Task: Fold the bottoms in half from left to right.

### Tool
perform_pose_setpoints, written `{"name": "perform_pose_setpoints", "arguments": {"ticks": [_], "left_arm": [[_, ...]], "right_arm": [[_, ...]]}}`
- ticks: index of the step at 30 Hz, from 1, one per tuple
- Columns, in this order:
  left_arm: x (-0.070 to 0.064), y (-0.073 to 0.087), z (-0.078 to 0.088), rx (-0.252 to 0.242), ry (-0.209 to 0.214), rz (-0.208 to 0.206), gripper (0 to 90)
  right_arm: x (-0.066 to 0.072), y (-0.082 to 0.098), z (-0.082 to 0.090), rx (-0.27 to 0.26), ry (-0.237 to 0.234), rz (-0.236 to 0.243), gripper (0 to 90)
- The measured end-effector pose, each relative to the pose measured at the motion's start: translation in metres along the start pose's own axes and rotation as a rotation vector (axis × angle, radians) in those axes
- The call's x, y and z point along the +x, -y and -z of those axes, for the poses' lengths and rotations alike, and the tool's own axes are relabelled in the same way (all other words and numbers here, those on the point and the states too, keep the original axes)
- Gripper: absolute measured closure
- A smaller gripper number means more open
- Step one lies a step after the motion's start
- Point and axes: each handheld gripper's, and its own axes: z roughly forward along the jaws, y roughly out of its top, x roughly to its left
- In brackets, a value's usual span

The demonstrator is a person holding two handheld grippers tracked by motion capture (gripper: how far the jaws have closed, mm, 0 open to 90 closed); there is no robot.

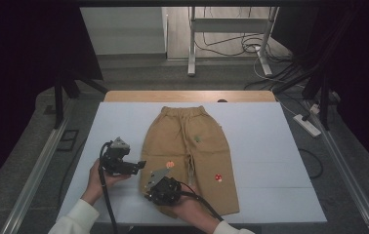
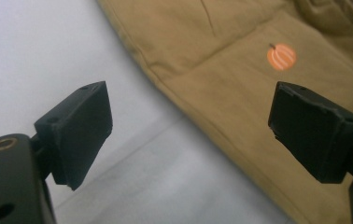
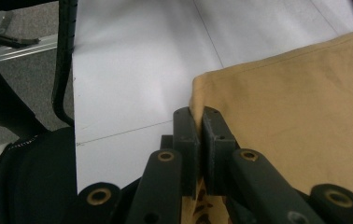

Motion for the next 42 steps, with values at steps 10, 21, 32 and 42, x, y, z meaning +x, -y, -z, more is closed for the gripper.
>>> {"name": "perform_pose_setpoints", "arguments": {"ticks": [10,21,32,42], "left_arm": [[0.008,-0.017,-0.010,0.006,0.008,0.008,13.4],[0.017,-0.043,-0.024,-0.015,0.045,0.017,13.7],[0.030,-0.062,-0.045,0.013,0.013,0.022,15.3],[0.045,-0.079,-0.073,0.045,-0.016,0.055,16.7]], "right_arm": [[0.000,0.000,0.001,0.002,-0.004,0.000,85.1],[0.000,0.001,0.003,-0.010,-0.010,-0.002,85.0],[0.001,0.003,0.003,-0.007,-0.016,-0.005,84.5],[0.000,0.002,0.002,-0.006,-0.020,-0.008,84.6]]}}
